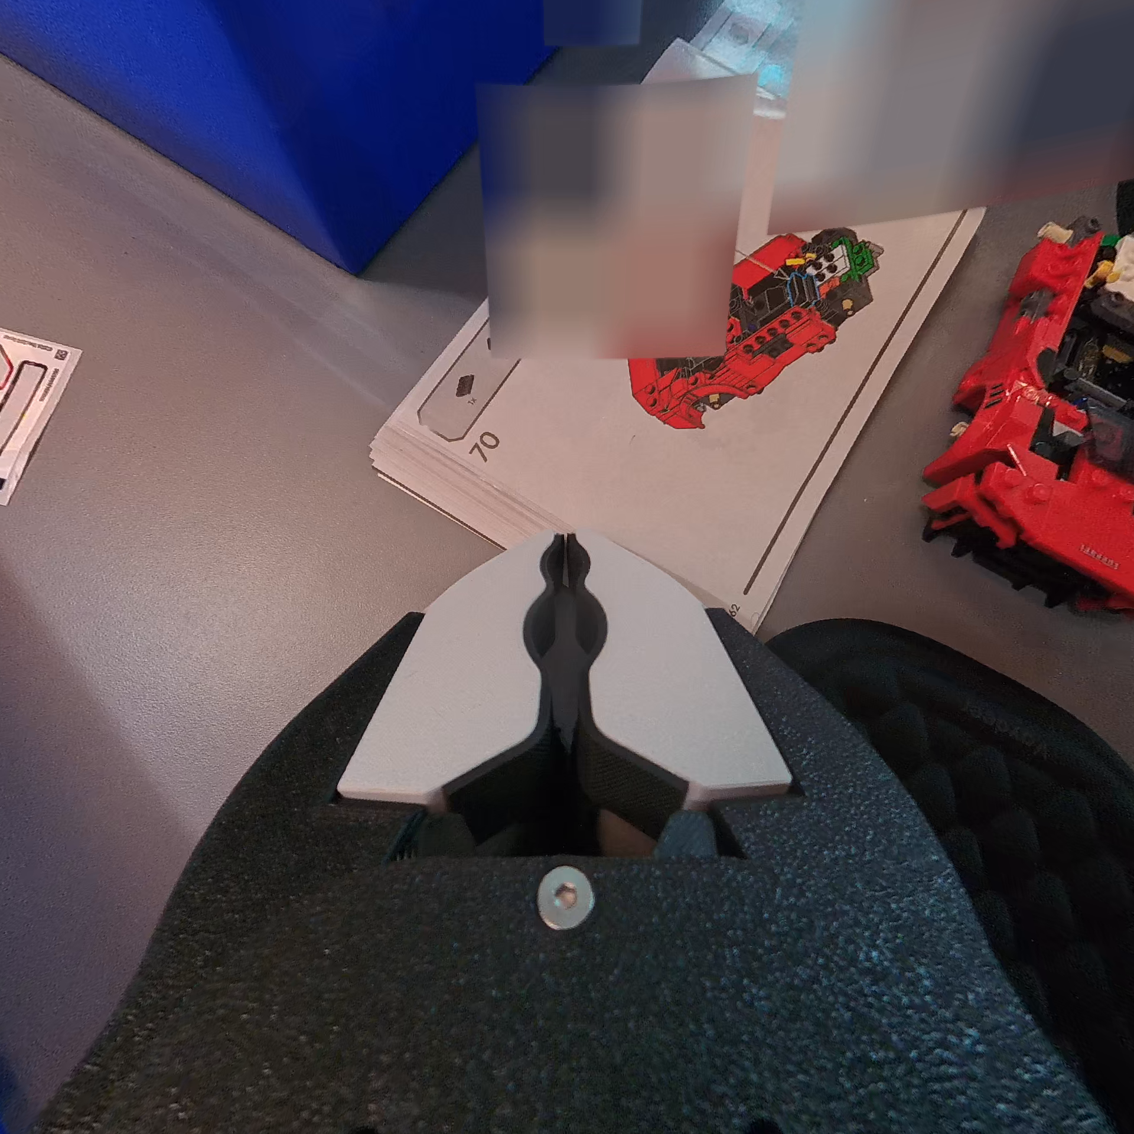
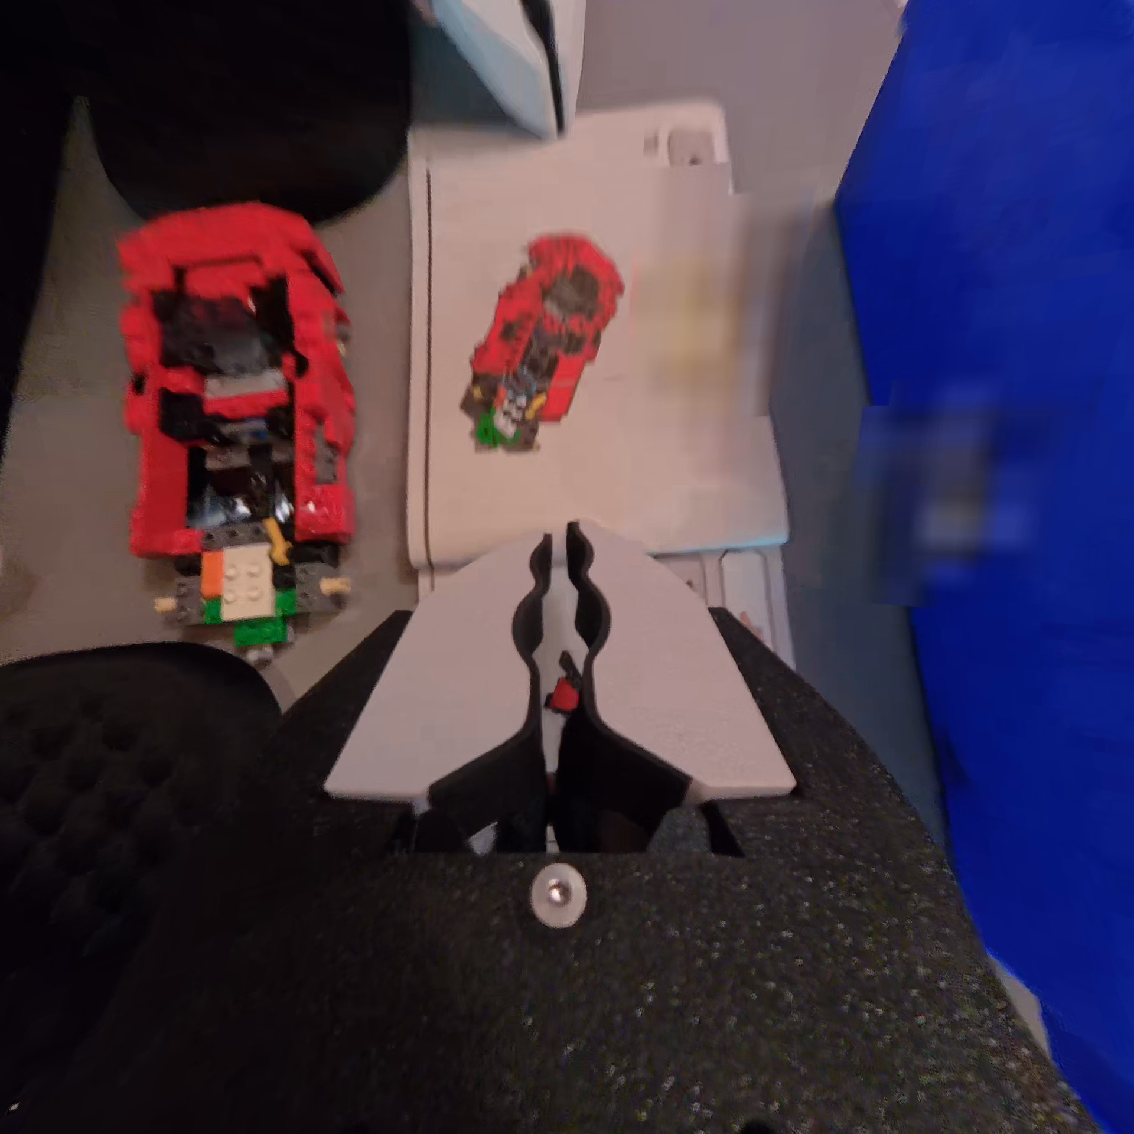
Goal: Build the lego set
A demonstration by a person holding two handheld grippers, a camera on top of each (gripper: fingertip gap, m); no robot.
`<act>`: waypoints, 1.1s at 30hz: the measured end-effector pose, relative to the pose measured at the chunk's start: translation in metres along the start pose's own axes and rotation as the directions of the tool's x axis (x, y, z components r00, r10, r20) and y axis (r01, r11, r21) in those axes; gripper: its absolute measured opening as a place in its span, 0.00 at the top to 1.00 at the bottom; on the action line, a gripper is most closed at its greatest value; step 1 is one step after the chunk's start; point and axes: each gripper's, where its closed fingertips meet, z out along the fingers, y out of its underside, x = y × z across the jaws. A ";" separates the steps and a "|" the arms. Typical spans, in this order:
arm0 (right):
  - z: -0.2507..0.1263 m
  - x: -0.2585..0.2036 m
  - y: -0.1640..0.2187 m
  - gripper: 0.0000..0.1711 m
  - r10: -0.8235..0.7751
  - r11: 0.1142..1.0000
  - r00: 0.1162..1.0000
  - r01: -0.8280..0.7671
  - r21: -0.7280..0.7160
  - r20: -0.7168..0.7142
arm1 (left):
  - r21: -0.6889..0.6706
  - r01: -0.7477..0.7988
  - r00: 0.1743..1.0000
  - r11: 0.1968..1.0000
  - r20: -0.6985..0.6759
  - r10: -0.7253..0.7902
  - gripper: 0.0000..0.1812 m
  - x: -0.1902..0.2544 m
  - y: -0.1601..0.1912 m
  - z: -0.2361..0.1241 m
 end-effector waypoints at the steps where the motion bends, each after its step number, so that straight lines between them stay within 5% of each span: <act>1: -0.008 0.001 -0.011 0.96 -0.008 0.999 1.000 0.009 0.050 -0.022 | 0.000 0.003 1.000 1.000 -0.001 -0.003 1.00 0.000 0.000 0.000; 6: -0.074 0.024 -0.066 0.79 -0.081 0.962 0.968 0.138 0.237 -0.238 | 0.000 0.025 0.999 1.000 -0.020 -0.025 0.99 -0.001 0.000 0.000; 10: -0.111 0.068 -0.050 0.77 -0.057 0.996 0.951 0.077 0.053 -0.303 | 0.000 0.038 0.999 0.999 -0.031 -0.038 0.99 -0.001 0.000 0.000; 15: -0.089 0.114 0.013 0.76 -0.059 0.984 0.950 0.003 -0.179 -0.307 | 0.001 0.054 0.997 0.999 -0.047 -0.054 0.99 -0.001 0.000 0.001; 19: -0.074 0.115 0.035 0.92 -0.256 0.912 0.920 0.128 -0.390 -0.296 | 0.002 0.073 0.995 0.997 -0.066 -0.073 0.99 -0.001 -0.001 0.001; 33: -0.062 0.071 0.026 0.90 -0.583 0.766 0.762 0.399 -0.504 -0.282 | 0.003 0.096 0.992 0.995 -0.085 -0.095 0.99 -0.002 -0.001 0.002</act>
